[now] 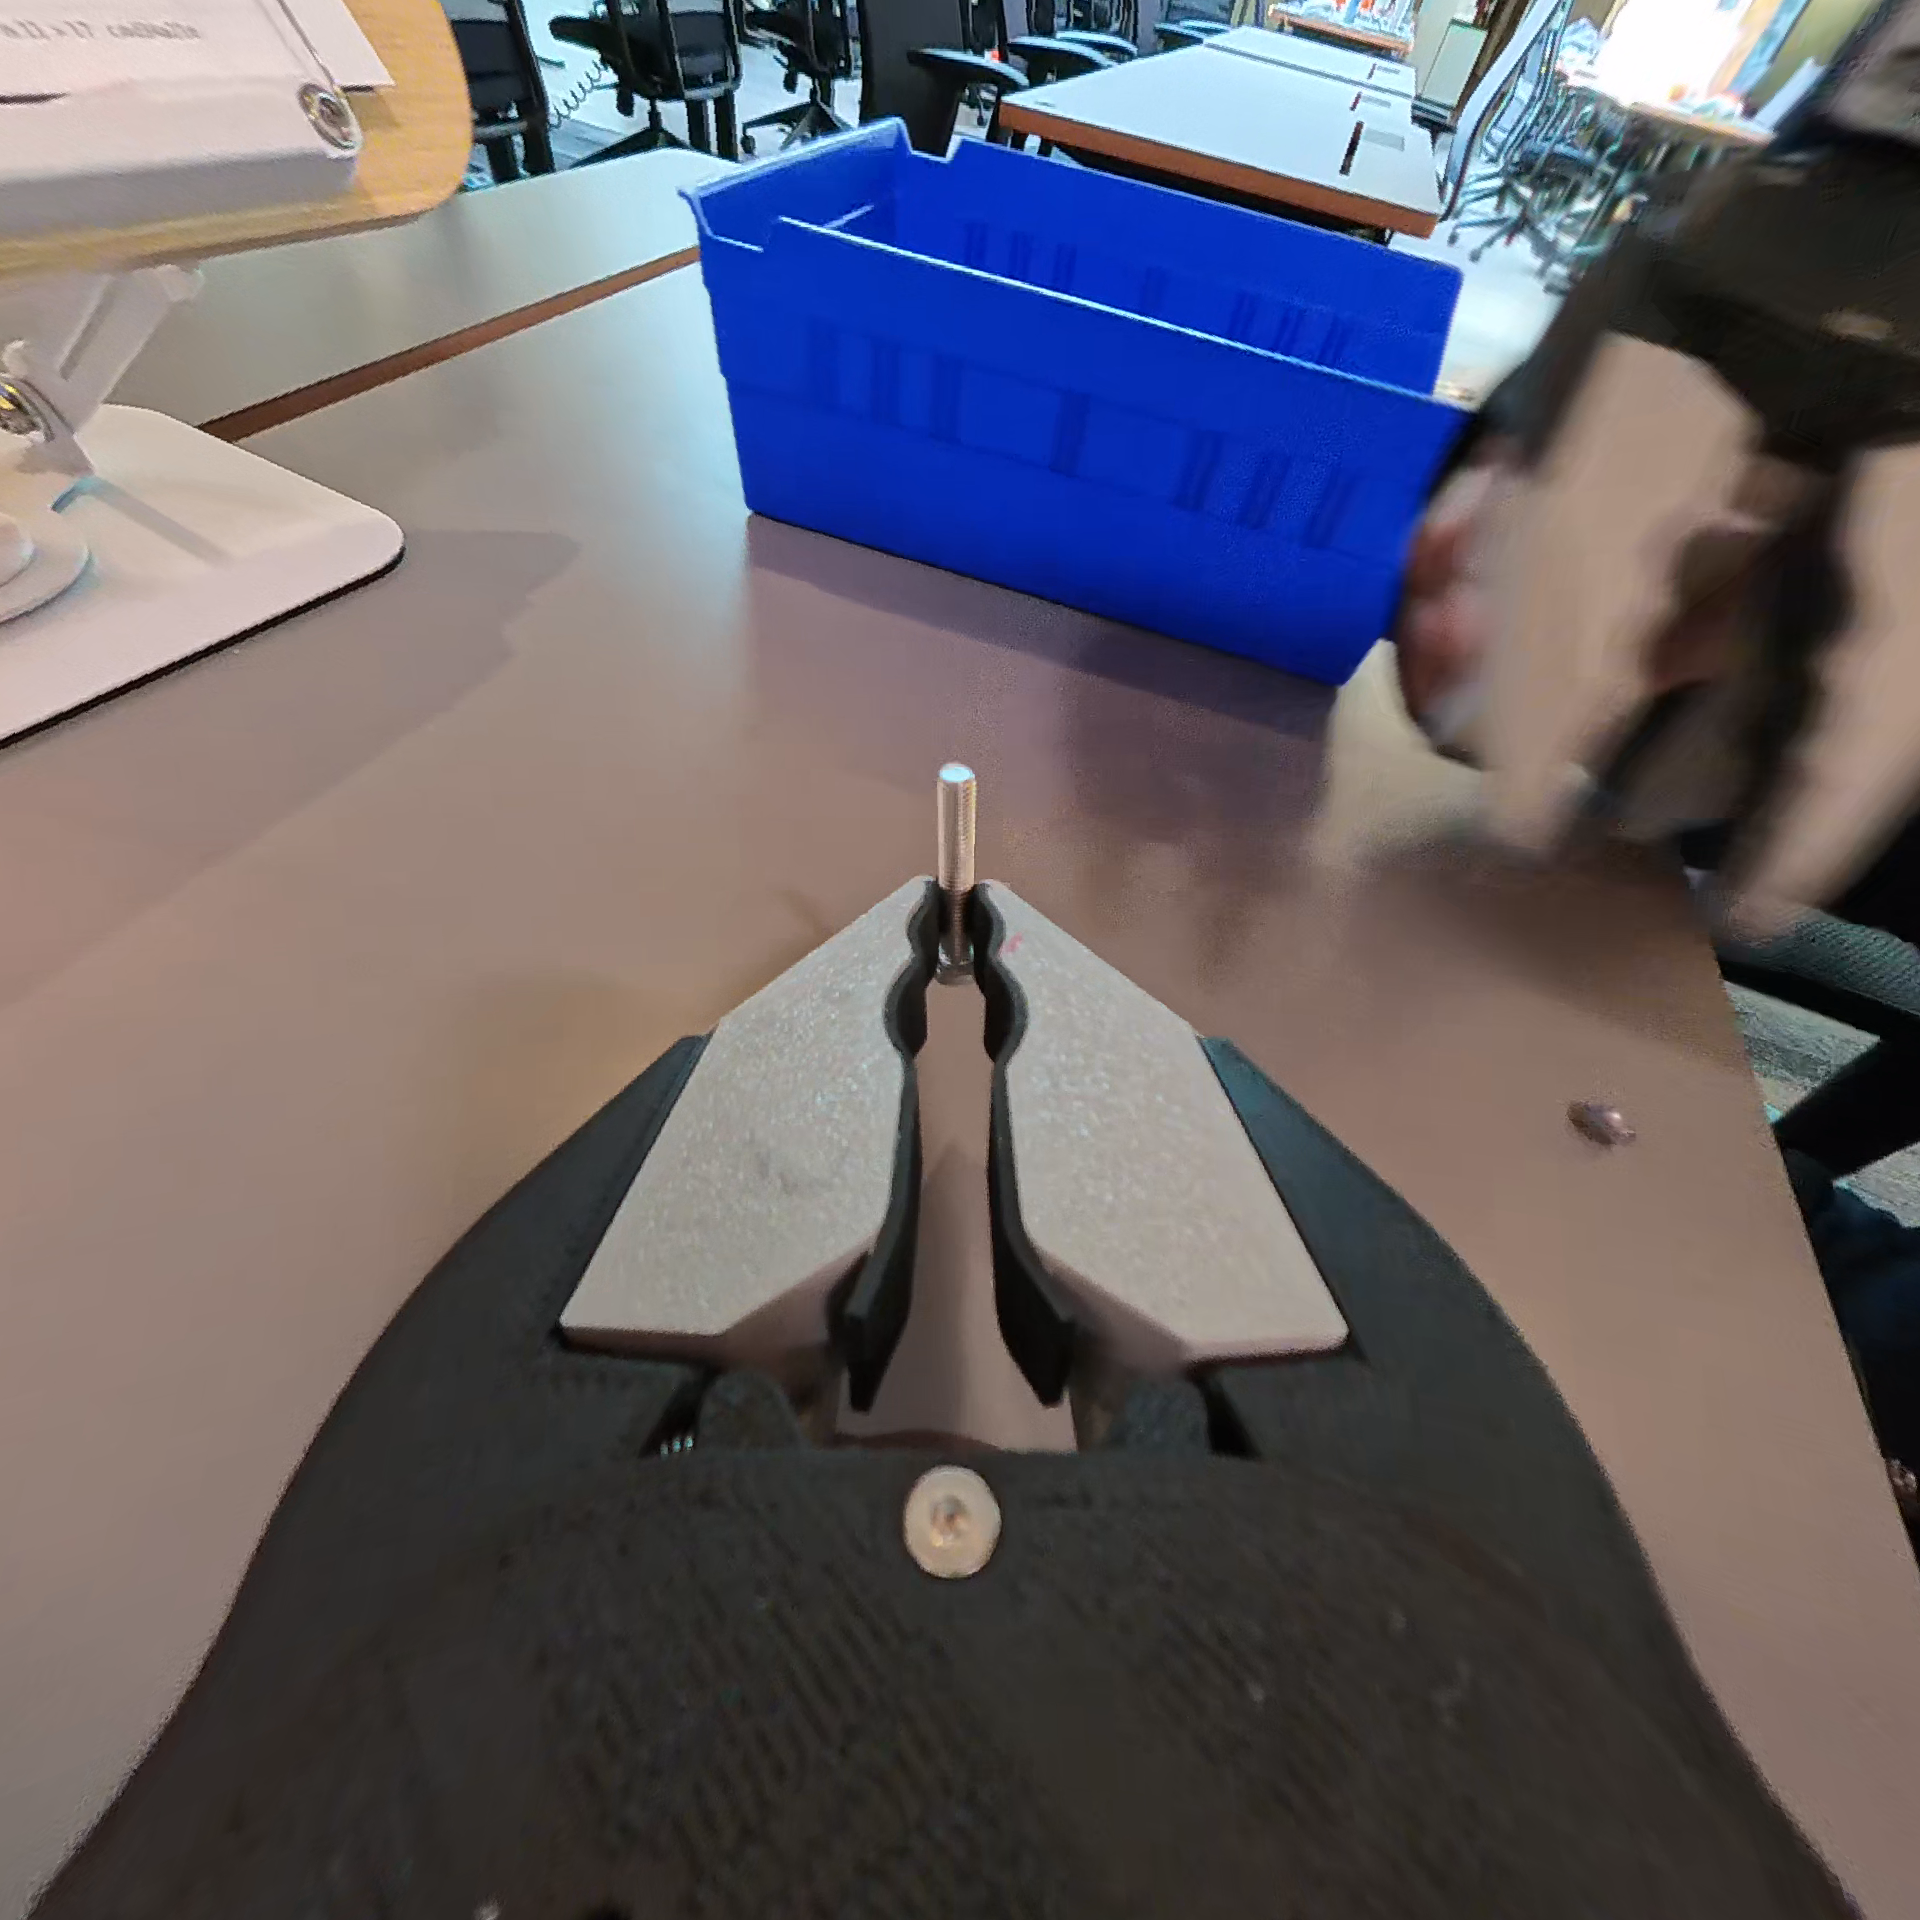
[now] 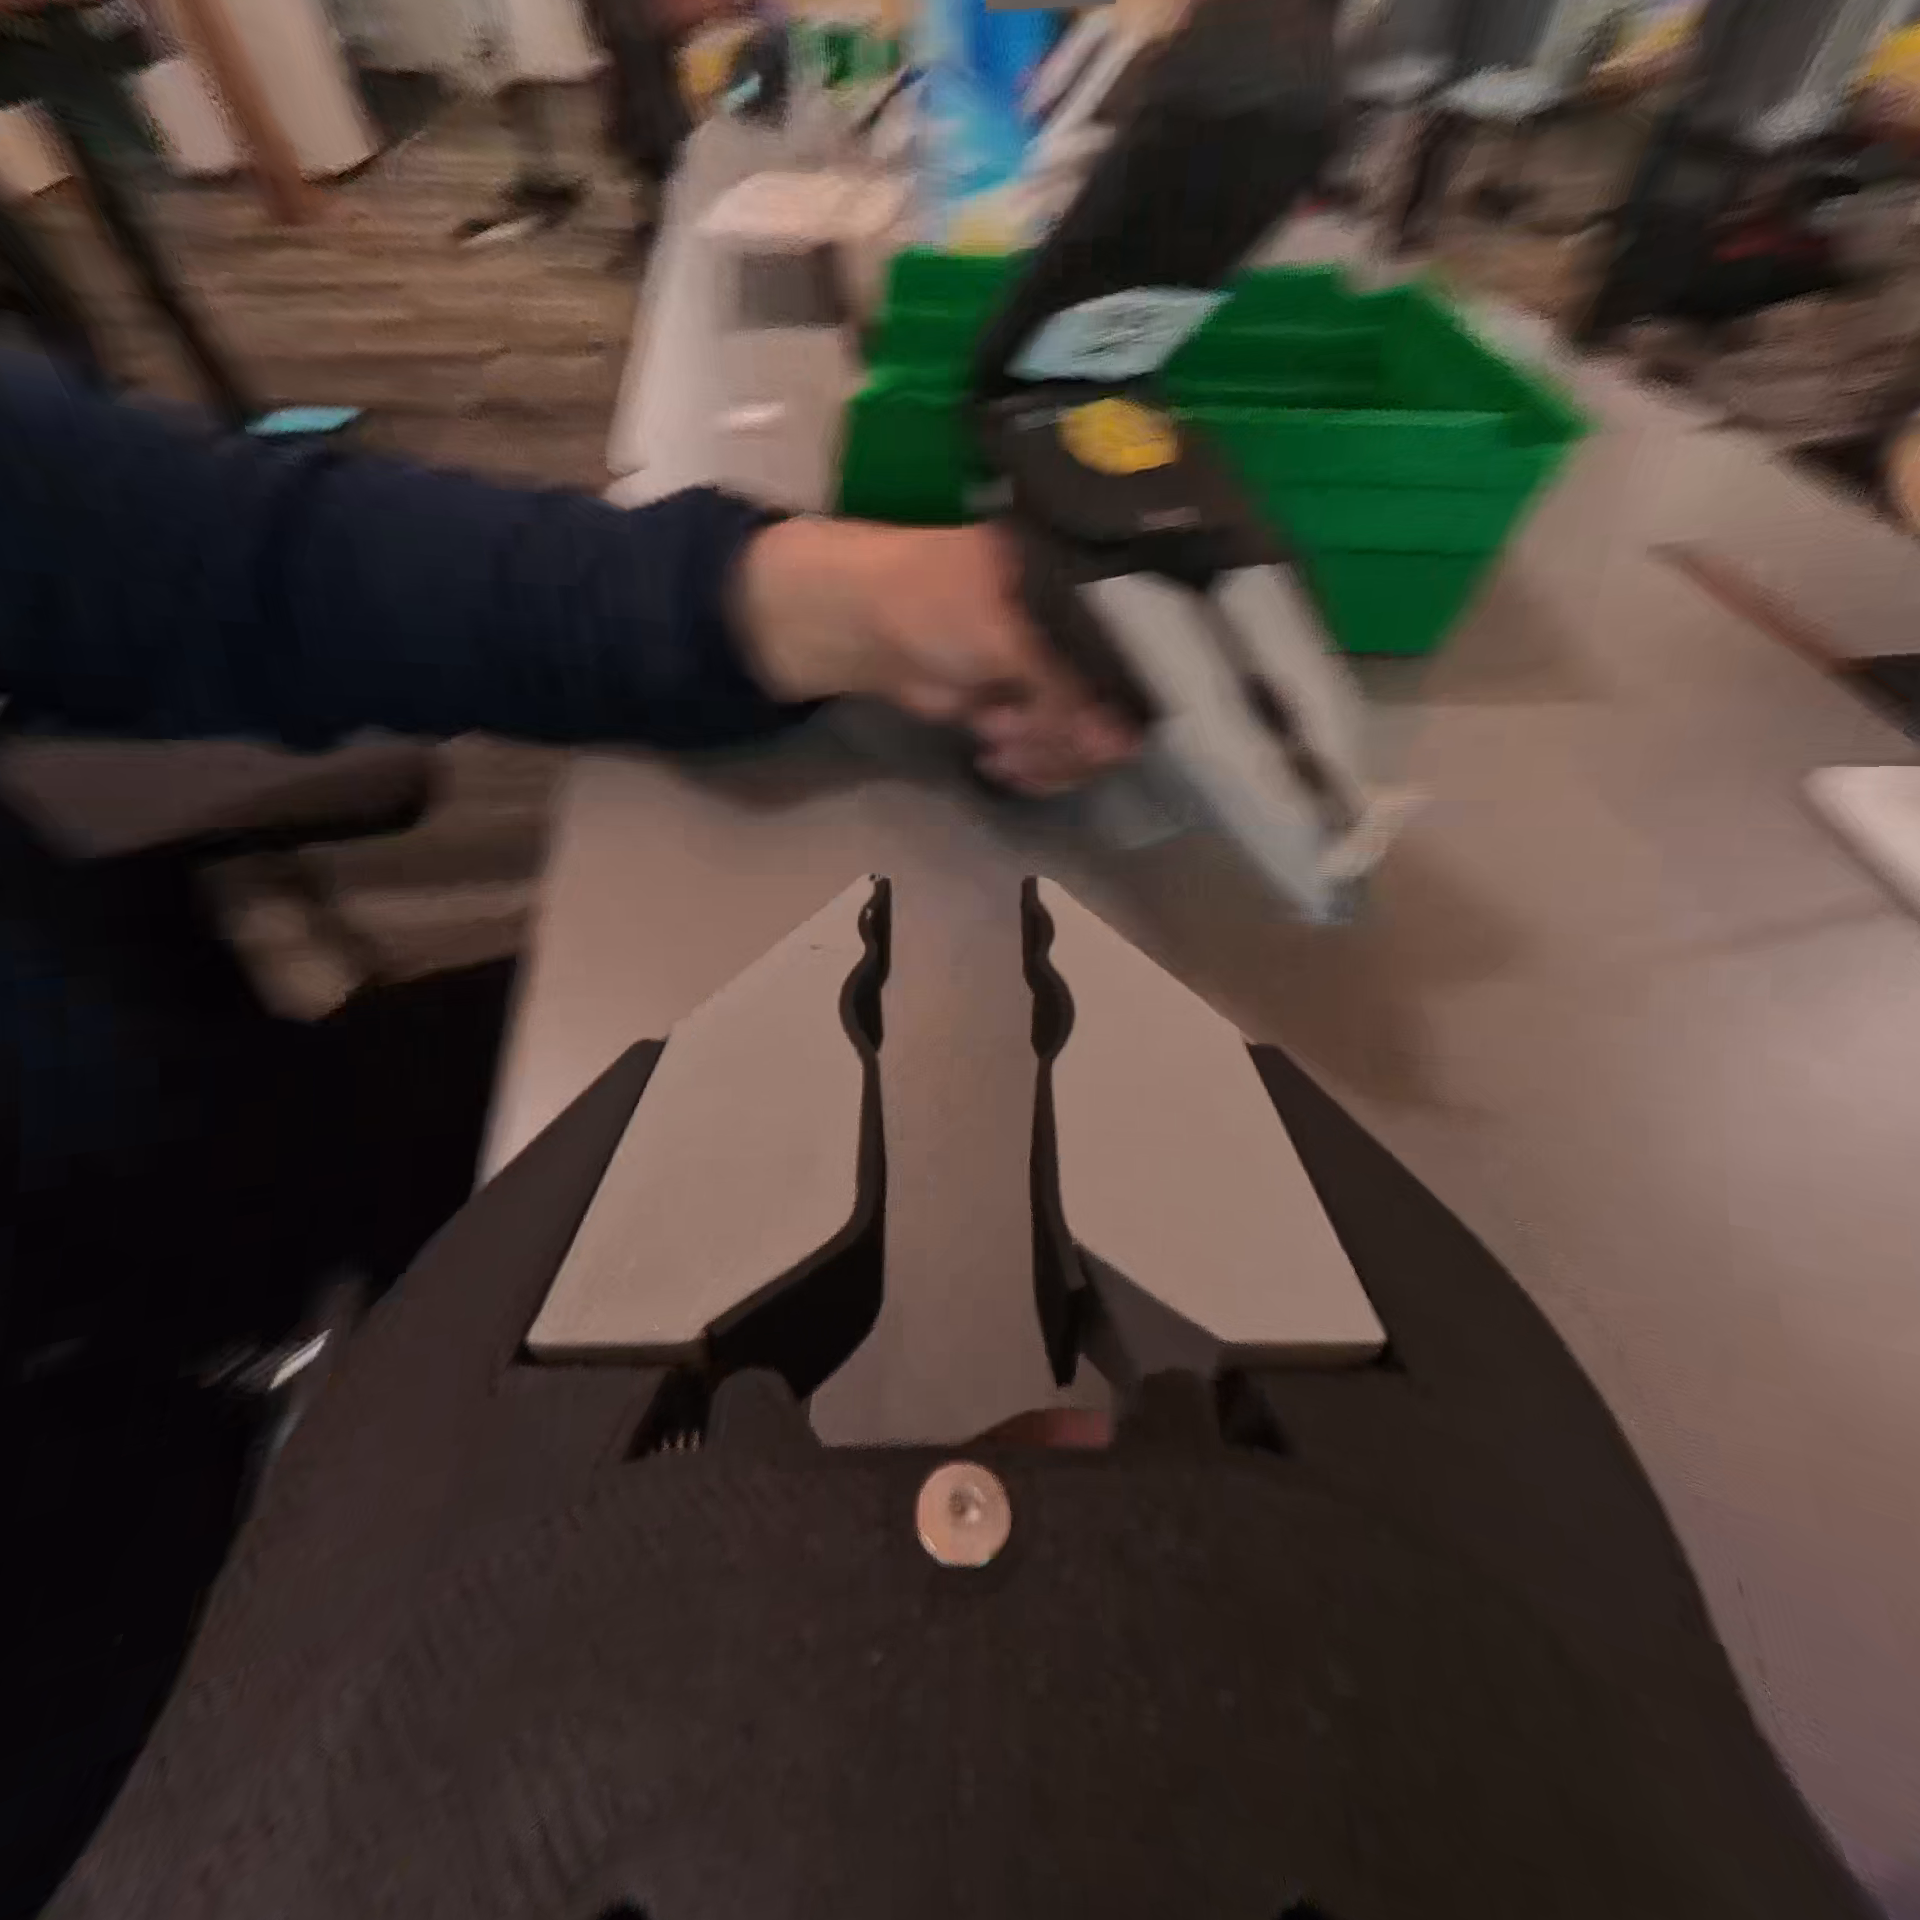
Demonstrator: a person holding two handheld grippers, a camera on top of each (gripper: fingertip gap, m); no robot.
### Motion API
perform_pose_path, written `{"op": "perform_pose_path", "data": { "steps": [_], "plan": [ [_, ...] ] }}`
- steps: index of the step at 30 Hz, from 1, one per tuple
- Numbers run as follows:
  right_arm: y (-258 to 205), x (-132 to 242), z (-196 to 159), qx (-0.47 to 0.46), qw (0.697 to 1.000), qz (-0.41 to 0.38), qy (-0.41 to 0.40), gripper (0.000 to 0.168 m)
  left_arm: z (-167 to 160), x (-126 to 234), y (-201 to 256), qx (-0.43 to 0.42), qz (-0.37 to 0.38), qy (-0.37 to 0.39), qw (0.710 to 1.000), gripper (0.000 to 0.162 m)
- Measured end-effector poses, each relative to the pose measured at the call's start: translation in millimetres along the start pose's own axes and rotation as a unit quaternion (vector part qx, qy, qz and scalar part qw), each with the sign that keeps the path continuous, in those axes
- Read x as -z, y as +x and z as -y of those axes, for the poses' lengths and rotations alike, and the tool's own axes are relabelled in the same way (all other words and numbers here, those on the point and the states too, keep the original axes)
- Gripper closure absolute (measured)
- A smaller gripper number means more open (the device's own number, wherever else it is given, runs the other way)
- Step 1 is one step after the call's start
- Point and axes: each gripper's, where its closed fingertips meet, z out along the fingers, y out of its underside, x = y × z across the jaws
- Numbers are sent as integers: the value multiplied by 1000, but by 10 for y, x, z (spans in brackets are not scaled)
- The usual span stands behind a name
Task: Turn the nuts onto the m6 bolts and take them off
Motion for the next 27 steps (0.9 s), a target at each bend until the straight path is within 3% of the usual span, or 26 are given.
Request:
{"op": "perform_pose_path", "data": {
  "steps": [3,6,11,17,19,27],
  "plan": [
    [-644,50,-371,45,993,53,-98,143,-16,-2,-36,6,8,-5,1000,159],
    [-711,118,-824,73,978,26,-193,143,-30,-19,-7,-4,5,-12,1000,159],
    [-809,260,-939,35,976,58,-206,151,-34,-15,16,-9,2,-12,1000,159],
    [-774,153,-1075,39,971,53,-232,148,-22,-6,16,-3,-5,-7,1000,159],
    [-750,109,-1053,40,972,56,-226,160,-18,-7,27,-6,-7,-6,1000,159],
    [53,-93,-999,21,967,-50,-249,160,18,-9,120,-35,-25,6,999,159]
  ]
}}
